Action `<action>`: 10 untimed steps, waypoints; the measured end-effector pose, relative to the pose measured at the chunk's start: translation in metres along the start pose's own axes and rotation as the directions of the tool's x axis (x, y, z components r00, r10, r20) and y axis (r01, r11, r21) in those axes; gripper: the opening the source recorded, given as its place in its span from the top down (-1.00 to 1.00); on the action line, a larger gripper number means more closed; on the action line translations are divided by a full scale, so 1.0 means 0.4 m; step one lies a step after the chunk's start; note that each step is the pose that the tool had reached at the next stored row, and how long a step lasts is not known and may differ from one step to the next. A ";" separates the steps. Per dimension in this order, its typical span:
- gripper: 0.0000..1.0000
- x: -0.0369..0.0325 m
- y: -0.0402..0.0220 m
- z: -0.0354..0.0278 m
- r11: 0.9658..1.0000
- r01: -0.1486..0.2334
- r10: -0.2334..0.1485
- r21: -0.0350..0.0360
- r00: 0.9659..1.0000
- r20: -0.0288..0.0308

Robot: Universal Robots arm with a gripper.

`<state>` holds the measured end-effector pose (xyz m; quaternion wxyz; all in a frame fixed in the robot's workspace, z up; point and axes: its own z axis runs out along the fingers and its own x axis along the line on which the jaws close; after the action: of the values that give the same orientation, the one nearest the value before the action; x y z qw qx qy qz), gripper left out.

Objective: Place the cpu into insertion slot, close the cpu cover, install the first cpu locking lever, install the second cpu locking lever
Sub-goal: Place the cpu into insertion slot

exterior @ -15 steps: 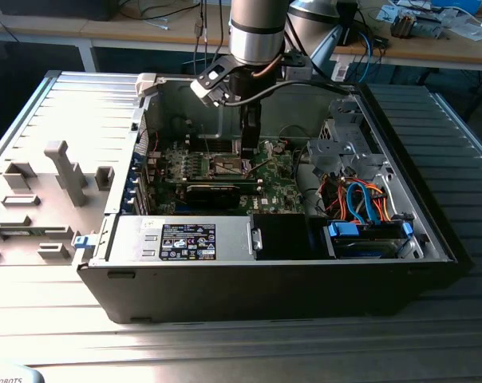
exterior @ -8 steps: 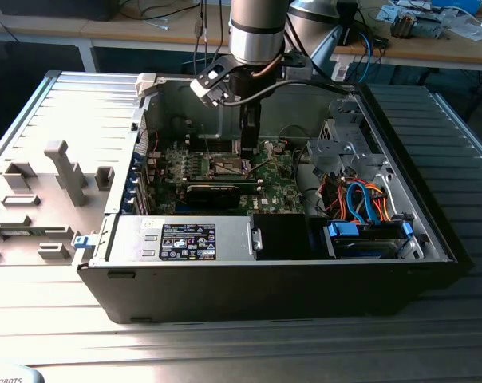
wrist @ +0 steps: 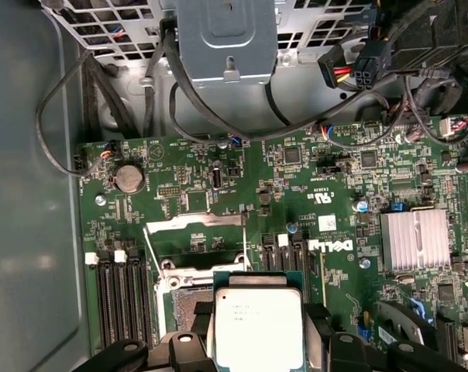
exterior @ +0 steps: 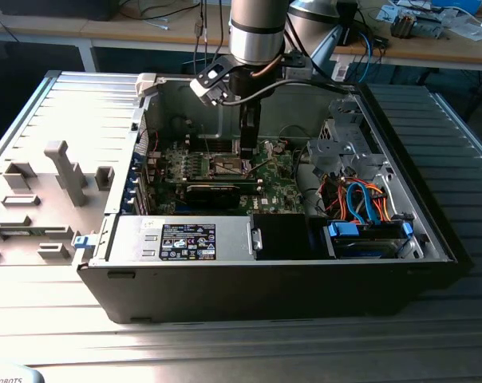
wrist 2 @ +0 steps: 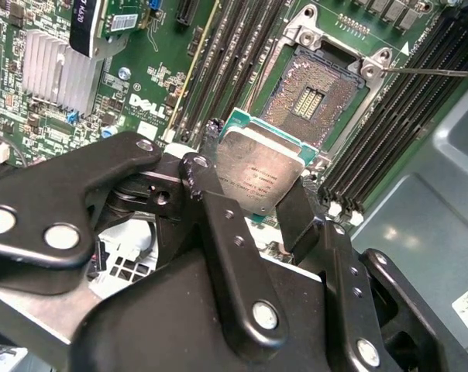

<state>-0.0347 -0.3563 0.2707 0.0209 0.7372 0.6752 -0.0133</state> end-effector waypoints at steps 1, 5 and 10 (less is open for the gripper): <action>-0.08 0.000 0.000 0.000 1.000 -0.002 0.002 0.000 1.000 0.000; -0.08 0.000 0.000 0.000 1.000 -0.012 0.012 0.000 1.000 0.001; -0.08 0.000 0.000 0.000 1.000 -0.016 0.016 0.001 1.000 0.001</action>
<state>-0.0347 -0.3563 0.2707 0.0212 0.7427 0.6692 -0.0138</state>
